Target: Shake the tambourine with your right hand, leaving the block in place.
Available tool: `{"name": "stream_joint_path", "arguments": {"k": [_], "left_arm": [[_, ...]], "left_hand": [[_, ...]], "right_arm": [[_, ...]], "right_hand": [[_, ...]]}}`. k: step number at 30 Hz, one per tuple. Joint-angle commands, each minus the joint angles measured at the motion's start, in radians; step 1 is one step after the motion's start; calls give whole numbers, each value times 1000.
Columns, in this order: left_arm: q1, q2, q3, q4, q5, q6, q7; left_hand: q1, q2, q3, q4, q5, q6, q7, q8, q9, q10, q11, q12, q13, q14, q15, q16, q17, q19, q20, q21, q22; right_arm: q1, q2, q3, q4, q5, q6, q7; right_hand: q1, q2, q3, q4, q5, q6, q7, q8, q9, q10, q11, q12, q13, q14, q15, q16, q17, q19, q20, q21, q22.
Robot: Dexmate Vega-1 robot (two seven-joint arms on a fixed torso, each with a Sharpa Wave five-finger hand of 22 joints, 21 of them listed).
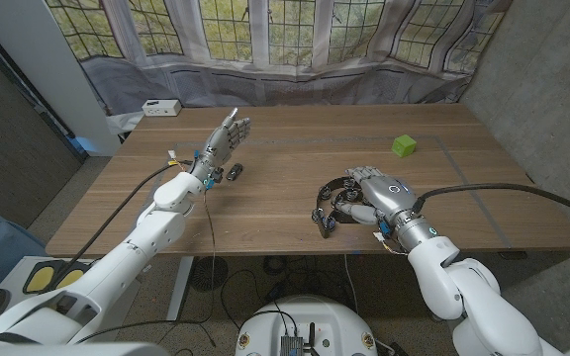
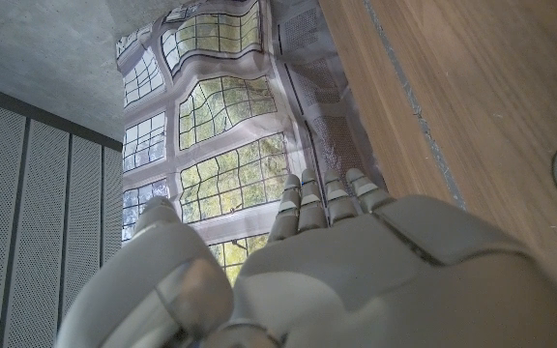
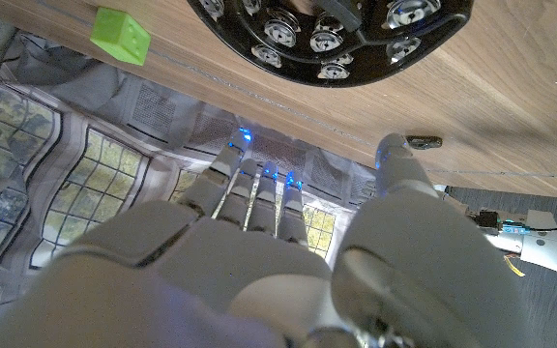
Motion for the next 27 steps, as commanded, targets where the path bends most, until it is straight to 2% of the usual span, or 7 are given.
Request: {"name": "stream_joint_path", "arguments": {"k": [1, 4, 12, 16, 20, 27], "left_arm": [[-10, -14, 2, 20, -3, -13, -3], [-7, -13, 0, 16, -7, -11, -4], [0, 0, -2, -4, -5, 1, 0], [6, 3, -4, -9, -9, 5, 2], [11, 9, -5, -18, -6, 6, 4], [23, 18, -10, -36, -7, 7, 9]], "left_hand": [[11, 5, 1, -5, -2, 15, 3, 4, 5, 12, -2, 2, 5, 11, 3, -3, 4, 0, -8, 3, 4], [11, 5, 2, -6, -2, 16, 3, 4, 5, 13, -2, 2, 5, 11, 1, -3, 4, -3, 0, 1, 4], [11, 6, 2, -7, -2, 20, 2, 4, 5, 15, -3, 1, 5, 13, -1, -3, 4, -6, 6, 0, 4], [12, 6, 2, -7, -2, 24, 1, 4, 5, 14, -3, 0, 5, 13, -1, -4, 4, -5, 7, 0, 4], [12, 7, 3, -8, -3, 24, 1, 4, 5, 14, -6, 0, 5, 13, -1, -4, 4, -7, 8, -1, 4], [12, 7, 3, -9, -3, 26, -1, 3, 5, 15, -6, -1, 5, 13, -1, -4, 4, -8, 9, -2, 4]], "right_arm": [[68, -14, -34, 5, -40, -14, 132], [75, -17, -33, 5, -37, -8, 145], [106, -19, -45, 16, -45, -1, 202], [113, -28, -33, 15, -4, 16, 217], [129, -34, -33, 15, 20, 18, 251], [157, -43, -51, 22, 20, 24, 281]], "right_hand": [[46, -8, 16, -1, 7, 26, -4, 7, 1, 30, -9, 9, 0, 39, -13, 8, -1, 43, -5, 10, 1], [81, -9, 28, -3, 10, 34, -5, 6, 1, 46, -14, 8, -1, 57, -21, 9, -3, 62, -4, 9, 1], [118, -16, 40, -6, 16, 40, -13, 5, 1, 52, -18, 4, -2, 67, -27, 5, -4, 76, -1, 7, 0], [148, -23, 50, -9, 22, 43, -13, 4, 0, 56, -20, 0, -2, 73, -28, 3, -4, 85, 1, 5, 0], [194, -39, 65, -8, 30, 57, -9, 6, 0, 74, -16, -1, -2, 93, -29, 2, -4, 106, -3, 3, -1], [265, -43, 93, -5, 41, 78, -9, 7, 0, 100, -18, -4, -3, 123, -39, 2, 0, 157, -15, 7, 0]]}}
